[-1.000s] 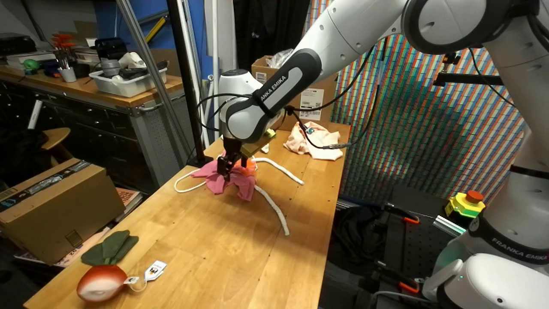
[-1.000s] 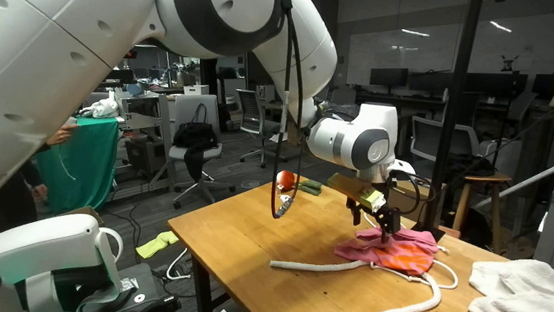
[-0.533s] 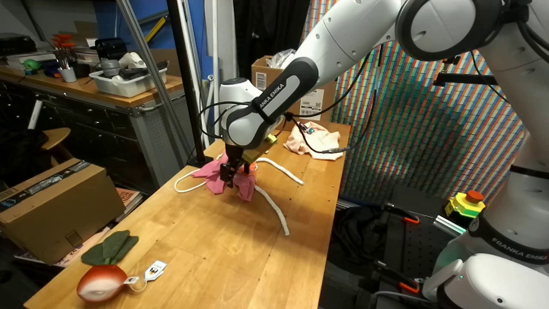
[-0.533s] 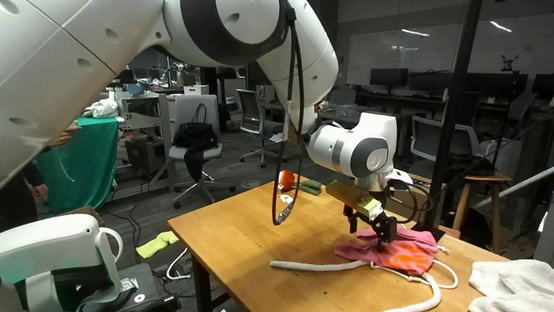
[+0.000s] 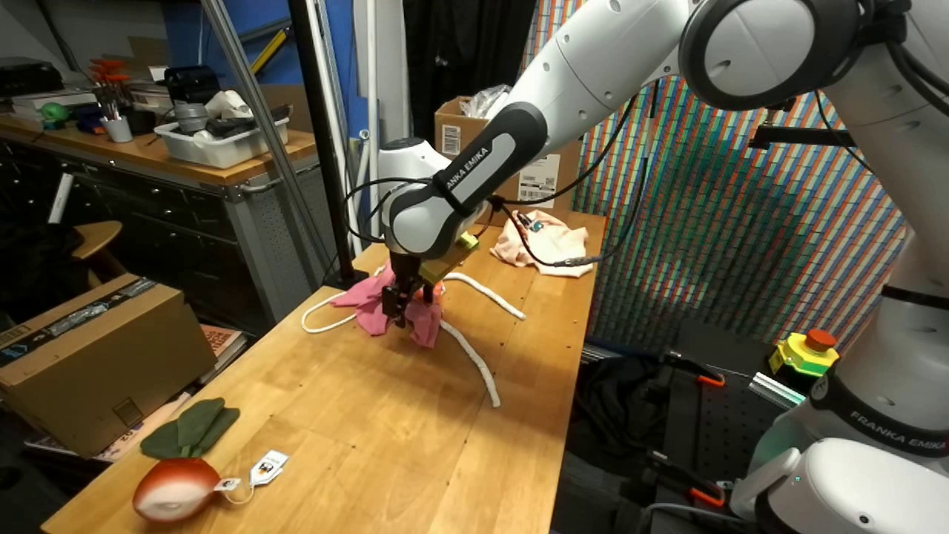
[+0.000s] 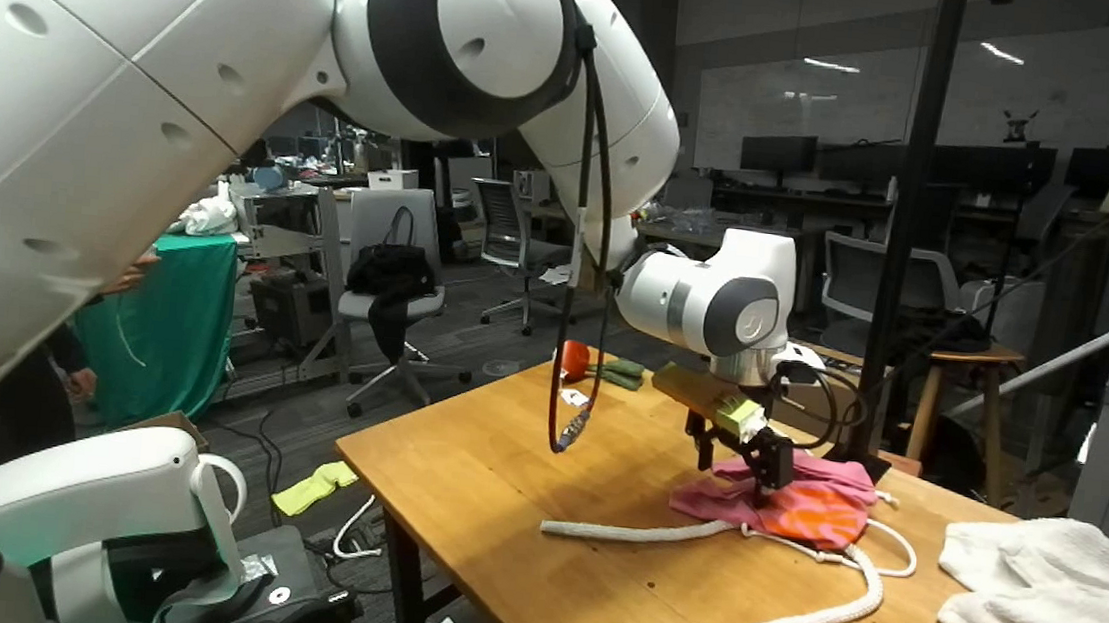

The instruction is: Put all the items on the table separately

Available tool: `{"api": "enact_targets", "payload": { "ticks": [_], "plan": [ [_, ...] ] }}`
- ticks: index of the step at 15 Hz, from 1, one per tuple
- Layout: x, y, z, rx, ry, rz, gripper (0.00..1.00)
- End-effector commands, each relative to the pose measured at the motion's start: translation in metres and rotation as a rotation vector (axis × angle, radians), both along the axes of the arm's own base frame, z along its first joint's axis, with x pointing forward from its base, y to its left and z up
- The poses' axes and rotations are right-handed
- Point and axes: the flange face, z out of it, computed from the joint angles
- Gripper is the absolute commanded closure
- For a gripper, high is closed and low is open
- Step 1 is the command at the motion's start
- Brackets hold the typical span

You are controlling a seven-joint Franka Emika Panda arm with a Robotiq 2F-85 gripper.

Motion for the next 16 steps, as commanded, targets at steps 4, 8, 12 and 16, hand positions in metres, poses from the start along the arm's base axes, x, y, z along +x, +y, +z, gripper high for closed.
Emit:
{"api": "enact_targets", "payload": {
  "ticks": [4,8,12,16],
  "plan": [
    [0.007,0.002,-0.002,0.003,0.024,0.024,0.26],
    [0.009,0.002,0.001,0.001,0.028,0.027,0.56],
    [0.012,0.004,0.009,-0.012,0.017,0.029,0.85],
    [0.014,0.004,0.021,-0.041,-0.002,0.038,0.96]
  ]
}}
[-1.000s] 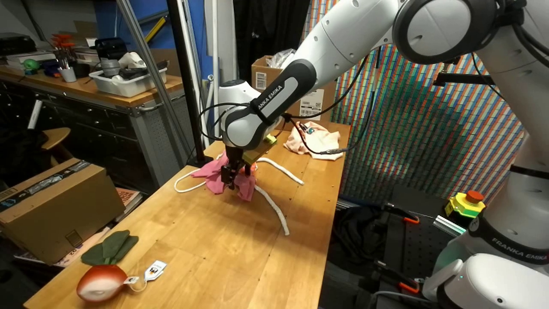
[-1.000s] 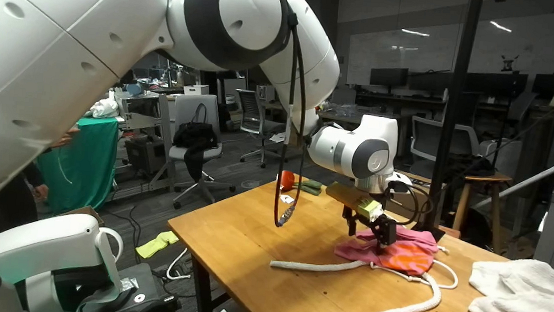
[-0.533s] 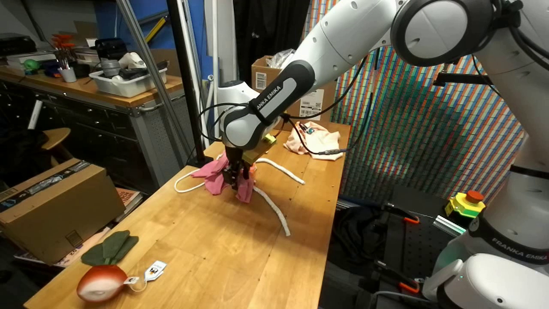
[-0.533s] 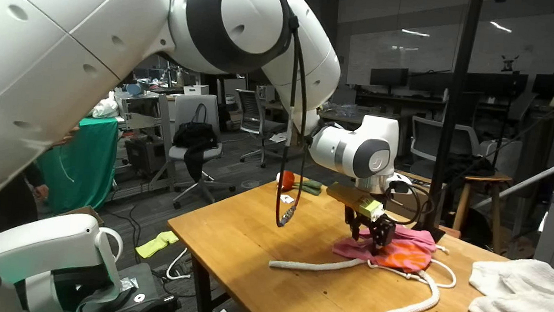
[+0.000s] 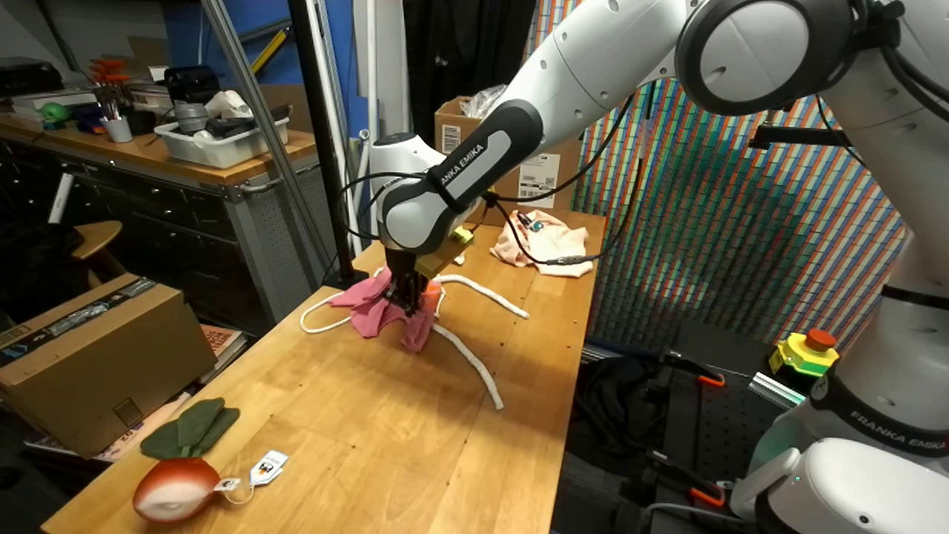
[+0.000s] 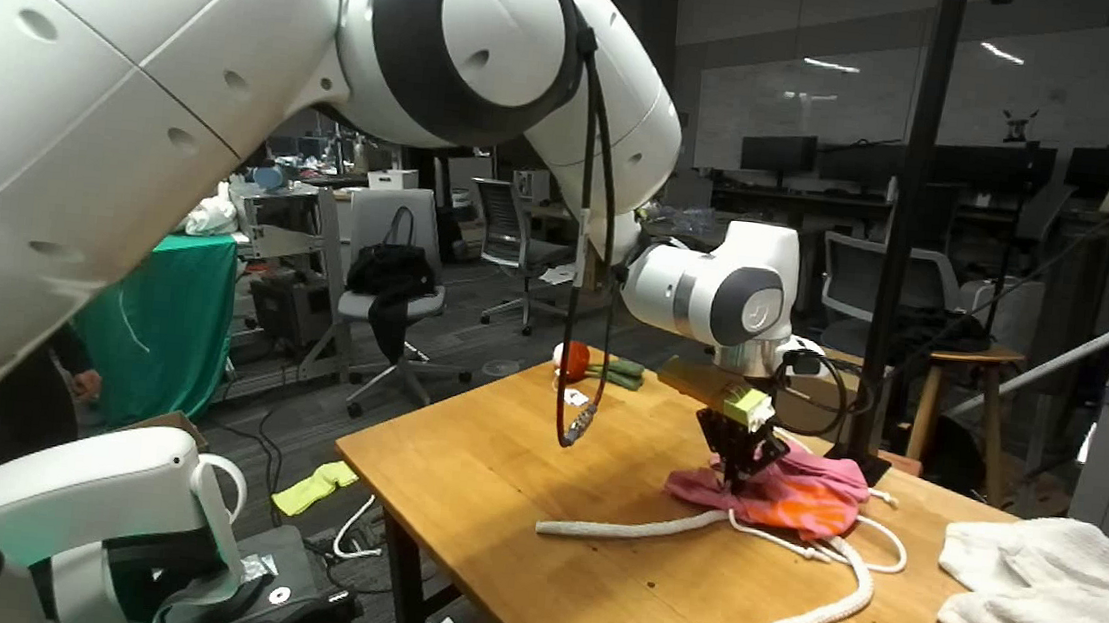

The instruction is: Put all the items on the table separately

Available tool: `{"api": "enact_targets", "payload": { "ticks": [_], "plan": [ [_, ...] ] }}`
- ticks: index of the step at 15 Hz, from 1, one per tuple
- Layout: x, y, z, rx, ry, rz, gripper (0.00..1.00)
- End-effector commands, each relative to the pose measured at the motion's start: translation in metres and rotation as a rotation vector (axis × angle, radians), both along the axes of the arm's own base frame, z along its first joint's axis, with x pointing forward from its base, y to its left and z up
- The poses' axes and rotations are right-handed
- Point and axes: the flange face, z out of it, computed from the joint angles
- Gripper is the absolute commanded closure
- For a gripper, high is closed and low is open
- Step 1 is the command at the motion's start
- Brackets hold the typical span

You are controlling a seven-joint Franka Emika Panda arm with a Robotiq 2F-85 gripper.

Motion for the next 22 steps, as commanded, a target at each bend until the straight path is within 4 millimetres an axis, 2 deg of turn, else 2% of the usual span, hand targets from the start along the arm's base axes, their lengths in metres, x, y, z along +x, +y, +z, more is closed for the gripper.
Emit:
{"api": "enact_targets", "payload": {
  "ticks": [1,4,7,11,15,22],
  "plan": [
    [0.007,0.001,0.017,-0.031,-0.022,0.015,0.93],
    [0.009,-0.003,0.028,-0.045,-0.044,0.015,0.9],
    [0.011,-0.01,0.043,-0.064,-0.063,0.011,0.93],
    [0.01,-0.017,0.073,-0.083,-0.098,0.019,0.93],
    [0.007,-0.015,0.112,-0.071,-0.134,0.028,0.93],
    [-0.008,-0.008,0.197,-0.061,-0.145,0.043,0.93]
  ]
}}
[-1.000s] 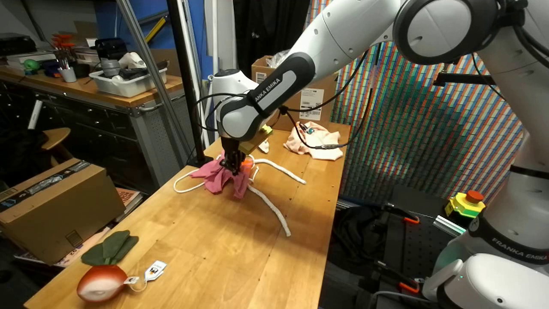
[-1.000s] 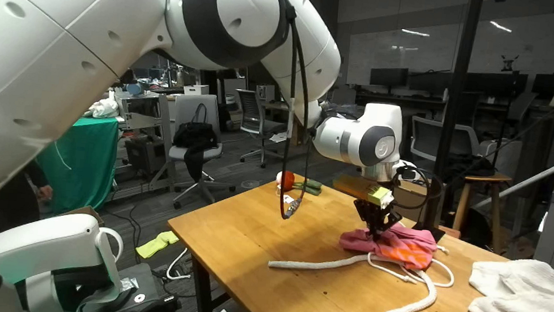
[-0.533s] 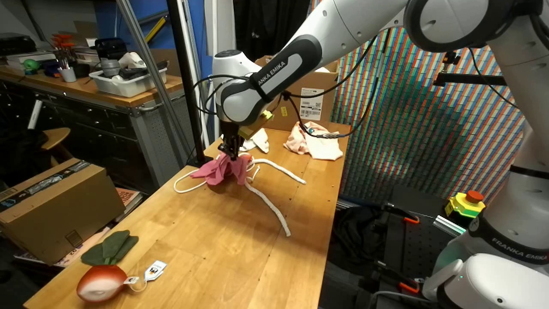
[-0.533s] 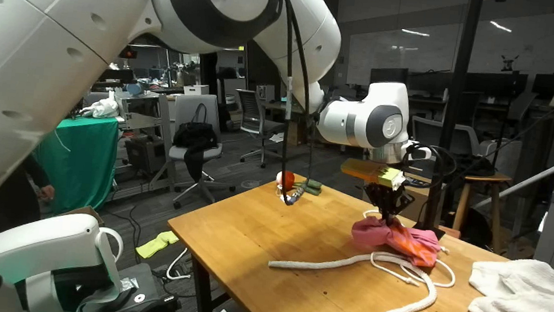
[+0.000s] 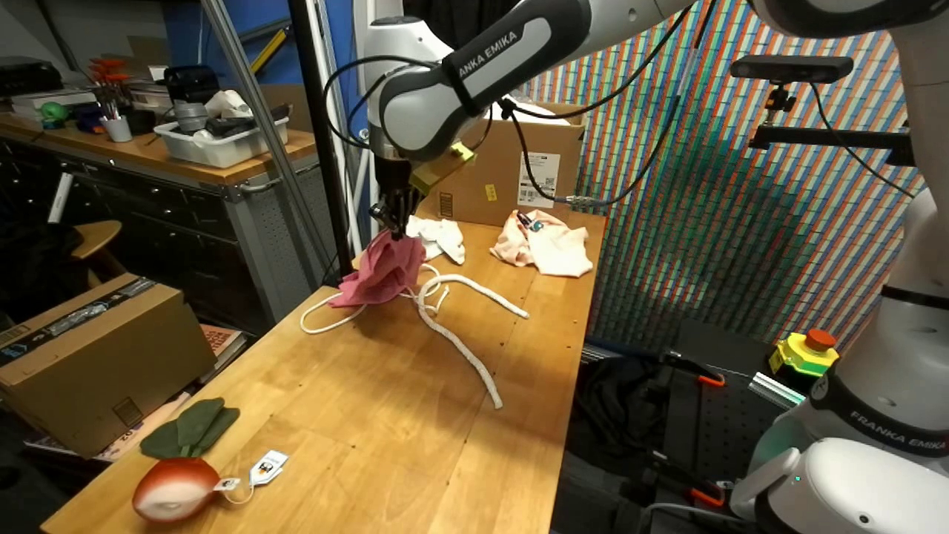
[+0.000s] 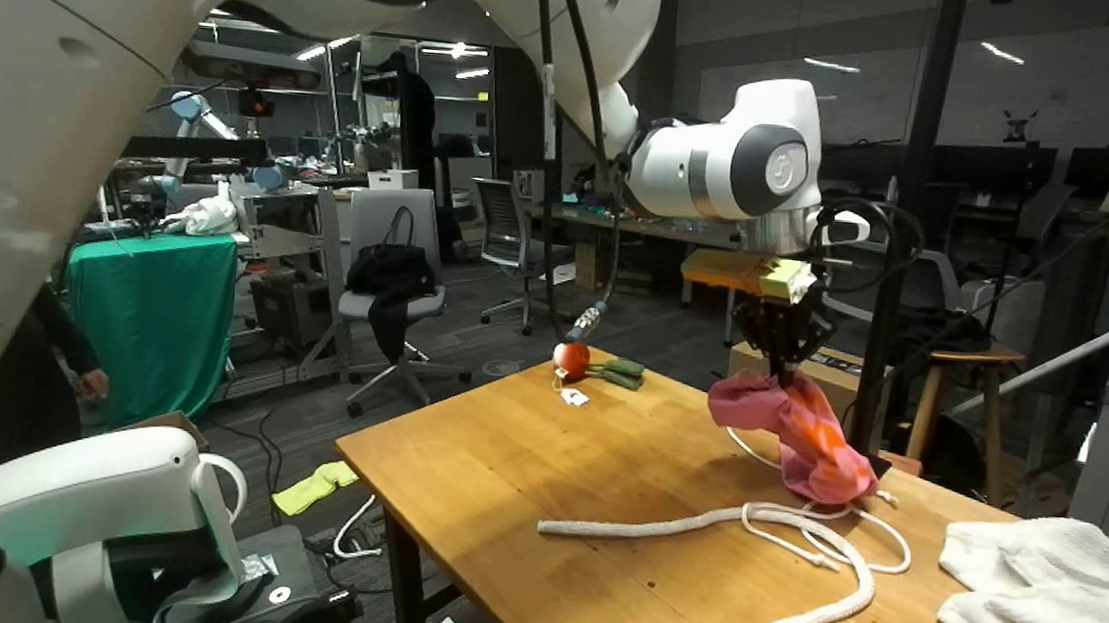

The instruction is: Put all the items on the table separately

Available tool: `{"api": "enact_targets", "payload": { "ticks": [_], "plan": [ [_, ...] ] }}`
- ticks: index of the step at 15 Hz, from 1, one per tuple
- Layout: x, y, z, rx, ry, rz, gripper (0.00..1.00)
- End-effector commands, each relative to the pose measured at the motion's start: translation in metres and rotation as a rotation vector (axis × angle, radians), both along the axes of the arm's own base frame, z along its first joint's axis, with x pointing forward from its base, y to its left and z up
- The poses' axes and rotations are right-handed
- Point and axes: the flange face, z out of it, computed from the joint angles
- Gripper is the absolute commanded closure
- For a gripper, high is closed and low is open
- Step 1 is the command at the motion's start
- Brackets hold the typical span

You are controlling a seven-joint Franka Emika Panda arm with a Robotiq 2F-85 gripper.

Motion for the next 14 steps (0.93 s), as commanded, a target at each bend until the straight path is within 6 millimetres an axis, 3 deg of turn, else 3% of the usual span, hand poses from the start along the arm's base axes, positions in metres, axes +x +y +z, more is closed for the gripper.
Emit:
{"api": "enact_targets", "payload": {
  "ticks": [1,6,10,14],
  "plan": [
    [-0.021,0.007,0.052,-0.004,0.014,0.036,0.93],
    [-0.042,0.028,0.106,0.006,0.045,0.114,0.94],
    [-0.061,0.052,0.132,0.028,0.095,0.221,0.94],
    [-0.078,0.083,0.142,0.074,0.147,0.33,0.95]
  ]
}}
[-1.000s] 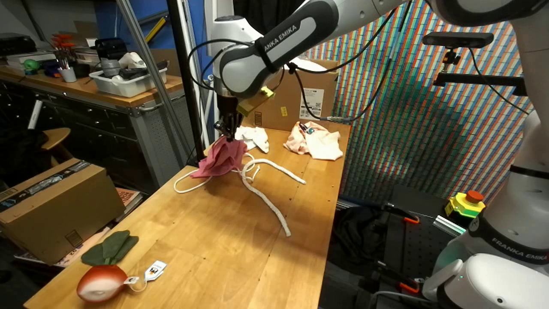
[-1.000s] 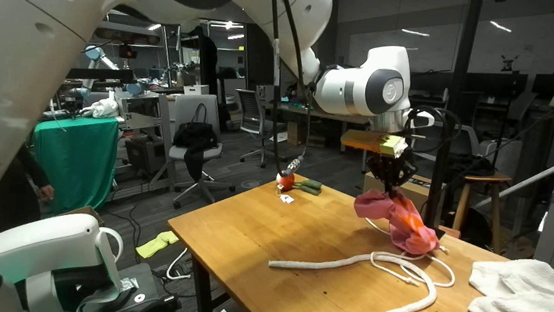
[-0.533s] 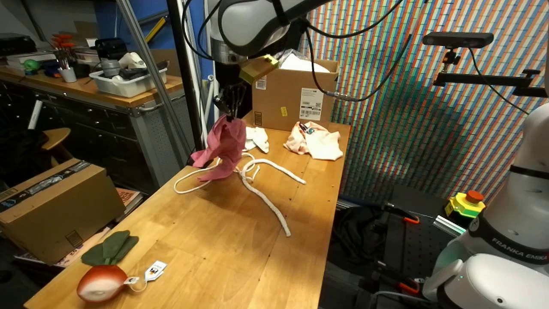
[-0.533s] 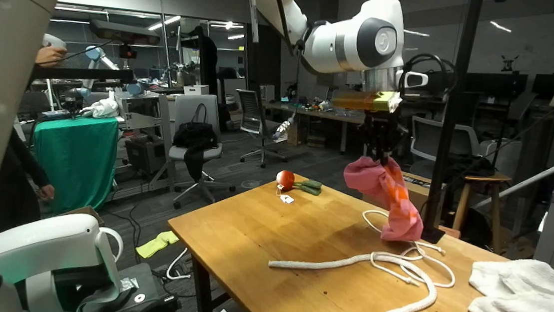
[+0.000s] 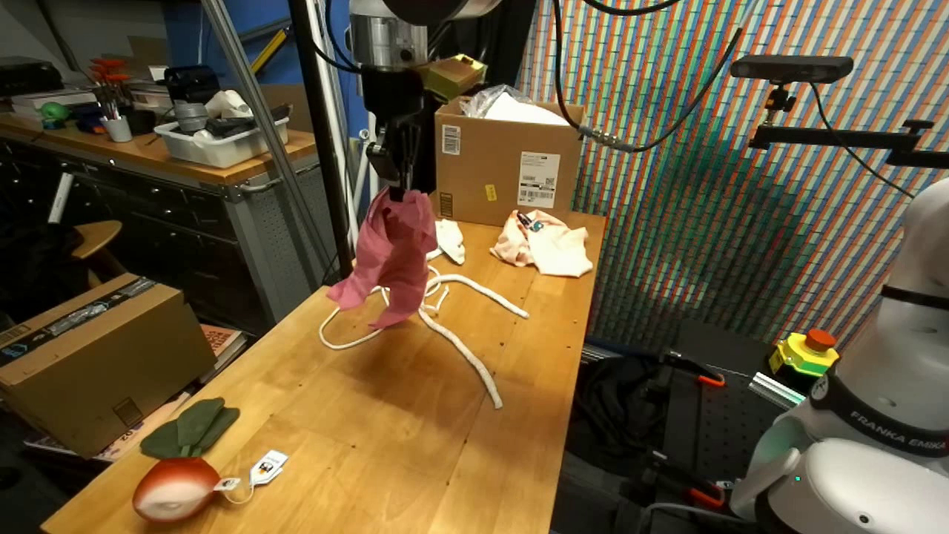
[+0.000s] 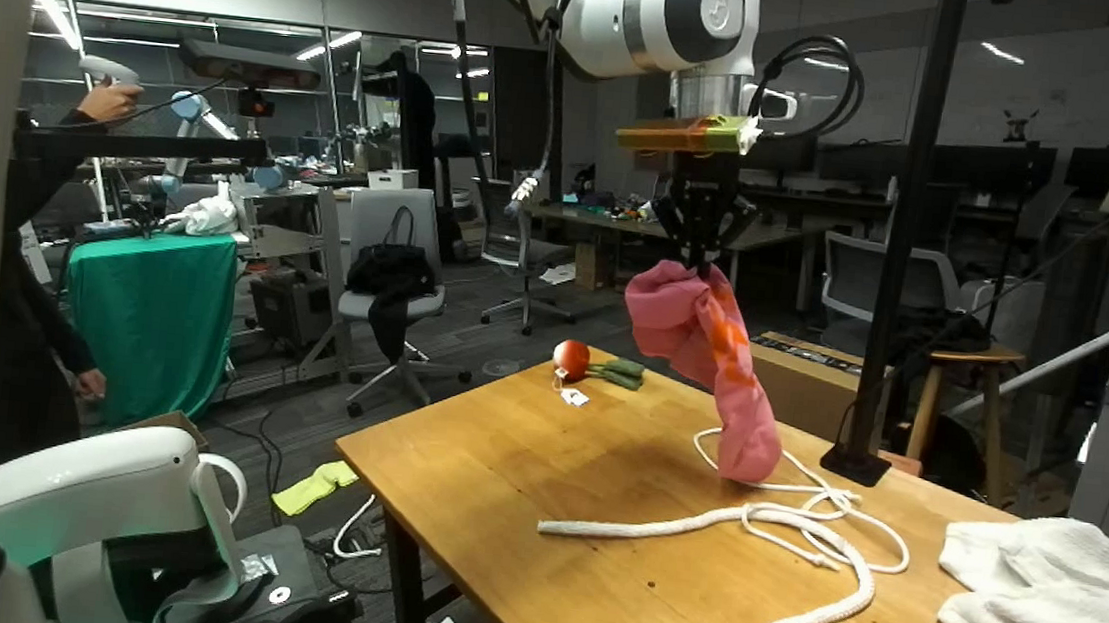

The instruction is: Put all the items on the table separately

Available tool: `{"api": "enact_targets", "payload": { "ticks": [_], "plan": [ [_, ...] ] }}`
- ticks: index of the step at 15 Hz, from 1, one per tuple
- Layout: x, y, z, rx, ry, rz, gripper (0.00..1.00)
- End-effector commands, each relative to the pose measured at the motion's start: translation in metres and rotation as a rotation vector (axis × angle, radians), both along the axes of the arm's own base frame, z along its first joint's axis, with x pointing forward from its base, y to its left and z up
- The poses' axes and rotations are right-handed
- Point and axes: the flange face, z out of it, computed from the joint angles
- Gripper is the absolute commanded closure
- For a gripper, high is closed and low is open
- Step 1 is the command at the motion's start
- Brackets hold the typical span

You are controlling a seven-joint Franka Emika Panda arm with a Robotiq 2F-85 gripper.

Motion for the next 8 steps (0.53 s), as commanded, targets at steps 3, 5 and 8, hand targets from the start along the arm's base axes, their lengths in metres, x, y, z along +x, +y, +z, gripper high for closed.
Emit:
{"api": "enact_targets", "payload": {
  "ticks": [3,5,8],
  "plan": [
    [-0.027,0.04,0.014,0.058,0.059,0.137,0.95],
    [-0.034,0.055,0.016,0.081,0.076,0.177,0.95],
    [-0.045,0.074,0.021,0.115,0.108,0.234,0.95]
  ]
}}
